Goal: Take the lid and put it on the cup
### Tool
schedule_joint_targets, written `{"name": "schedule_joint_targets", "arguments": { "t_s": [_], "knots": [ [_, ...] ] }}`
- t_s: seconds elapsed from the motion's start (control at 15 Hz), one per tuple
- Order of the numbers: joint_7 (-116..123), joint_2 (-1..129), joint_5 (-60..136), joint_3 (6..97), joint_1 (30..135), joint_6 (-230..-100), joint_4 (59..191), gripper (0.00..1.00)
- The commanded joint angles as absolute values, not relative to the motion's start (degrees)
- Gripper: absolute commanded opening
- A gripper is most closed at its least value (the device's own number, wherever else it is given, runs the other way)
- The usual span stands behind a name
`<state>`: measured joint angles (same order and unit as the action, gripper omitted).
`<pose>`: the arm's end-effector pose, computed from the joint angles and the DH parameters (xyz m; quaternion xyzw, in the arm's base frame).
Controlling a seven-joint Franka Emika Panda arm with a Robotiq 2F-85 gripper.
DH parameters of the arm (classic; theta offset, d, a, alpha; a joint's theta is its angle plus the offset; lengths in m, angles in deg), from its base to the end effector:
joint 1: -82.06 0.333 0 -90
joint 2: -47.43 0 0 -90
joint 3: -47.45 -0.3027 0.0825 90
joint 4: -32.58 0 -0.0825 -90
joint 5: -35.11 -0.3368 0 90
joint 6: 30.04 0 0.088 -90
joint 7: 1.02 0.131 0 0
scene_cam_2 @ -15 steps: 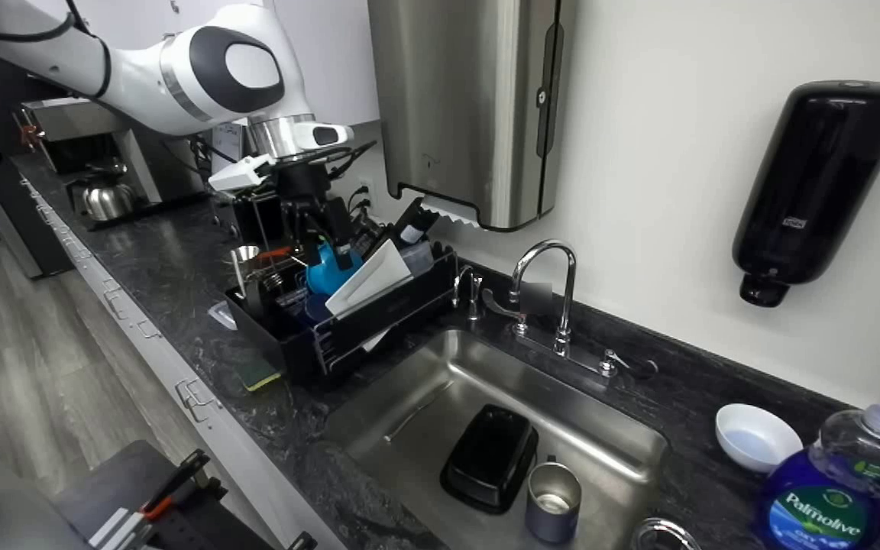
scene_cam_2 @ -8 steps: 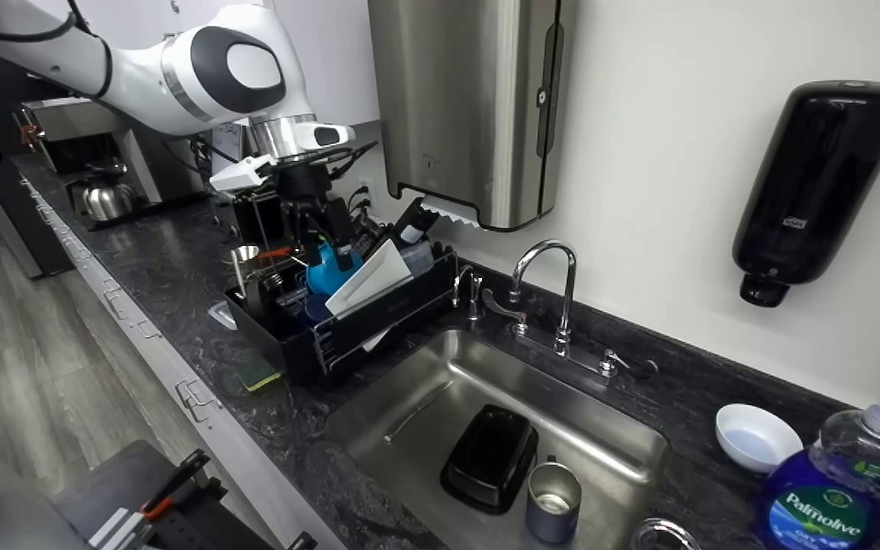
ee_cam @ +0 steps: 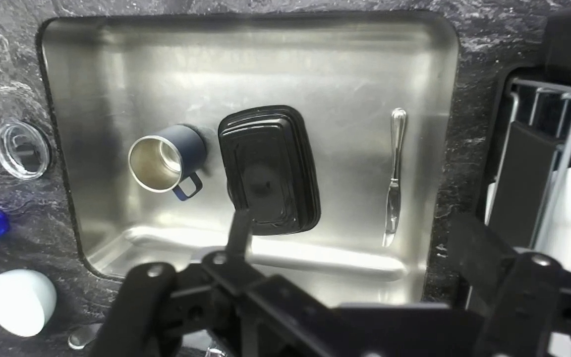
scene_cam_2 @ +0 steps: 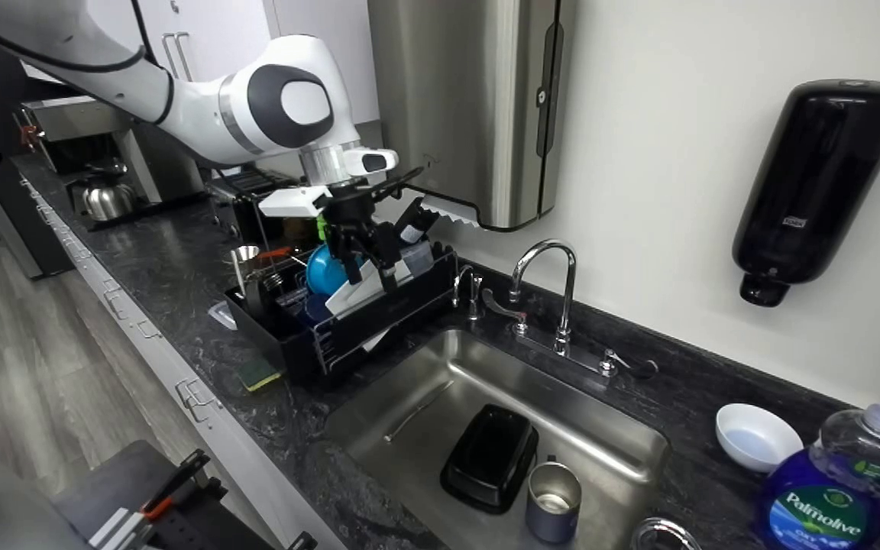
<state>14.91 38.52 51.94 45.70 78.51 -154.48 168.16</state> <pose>0.4376 -0.0306 0.3776 0.9900 -0.0685 -0.0044 0.1229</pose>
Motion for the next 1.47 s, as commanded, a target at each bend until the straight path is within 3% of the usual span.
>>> {"name": "schedule_joint_targets", "arguments": {
  "t_s": [0.0,1.4],
  "knots": [
    [13.55,41.8,54.8,47.68,77.54,-157.03,166.97,1.0],
    [0.94,54.82,67.26,61.83,69.5,-170.67,163.1,1.0]
  ]
}}
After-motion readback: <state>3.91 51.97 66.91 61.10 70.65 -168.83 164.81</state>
